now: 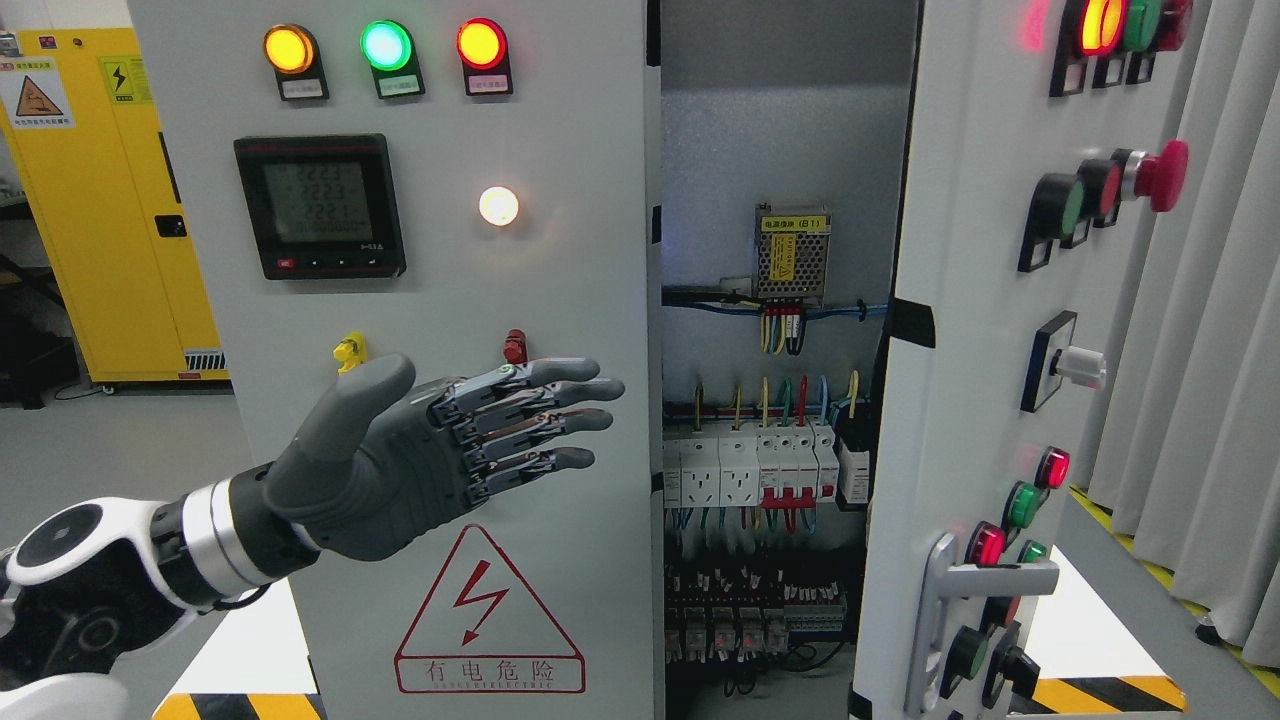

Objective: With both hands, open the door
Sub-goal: 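Reach the left hand into the gap behind the push-button door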

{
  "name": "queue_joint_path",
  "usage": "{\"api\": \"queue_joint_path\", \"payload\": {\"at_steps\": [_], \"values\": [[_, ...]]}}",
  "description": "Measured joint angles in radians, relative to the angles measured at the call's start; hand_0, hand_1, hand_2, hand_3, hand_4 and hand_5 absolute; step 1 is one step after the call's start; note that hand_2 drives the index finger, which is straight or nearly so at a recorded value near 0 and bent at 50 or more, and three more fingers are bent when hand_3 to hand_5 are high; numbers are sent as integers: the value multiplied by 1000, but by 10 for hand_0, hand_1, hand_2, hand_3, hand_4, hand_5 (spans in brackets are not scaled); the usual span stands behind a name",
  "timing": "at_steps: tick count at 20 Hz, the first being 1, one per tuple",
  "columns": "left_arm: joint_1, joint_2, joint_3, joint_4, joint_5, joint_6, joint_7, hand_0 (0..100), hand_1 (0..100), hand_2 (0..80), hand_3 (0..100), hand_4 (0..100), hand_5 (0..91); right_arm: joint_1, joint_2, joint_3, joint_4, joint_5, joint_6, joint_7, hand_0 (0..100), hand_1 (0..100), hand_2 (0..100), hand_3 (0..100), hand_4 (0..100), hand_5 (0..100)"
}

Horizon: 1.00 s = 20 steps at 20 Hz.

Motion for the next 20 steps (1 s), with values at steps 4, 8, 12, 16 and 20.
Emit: {"api": "queue_joint_path", "payload": {"at_steps": [4,8,12,16,20], "values": [[-83,-67,-55,44,9,18,10,26,134,28,14,78,0,0,6,0,0,0,0,-1,214,63,0,0,0,0],[-145,-122,-97,88,16,34,10,16,117,52,46,102,0,0,9,0,0,0,0,-2,214,63,0,0,0,0],[-186,-164,-128,125,19,56,11,4,109,69,81,113,0,0,12,0,0,0,0,-3,214,62,0,0,0,0],[-224,-195,-158,162,21,67,13,0,97,67,87,118,0,0,13,0,0,0,0,-3,215,62,0,0,0,0],[-251,-225,-183,198,20,68,13,0,91,65,104,123,0,0,15,-1,0,0,0,-3,215,62,0,0,0,0]]}}
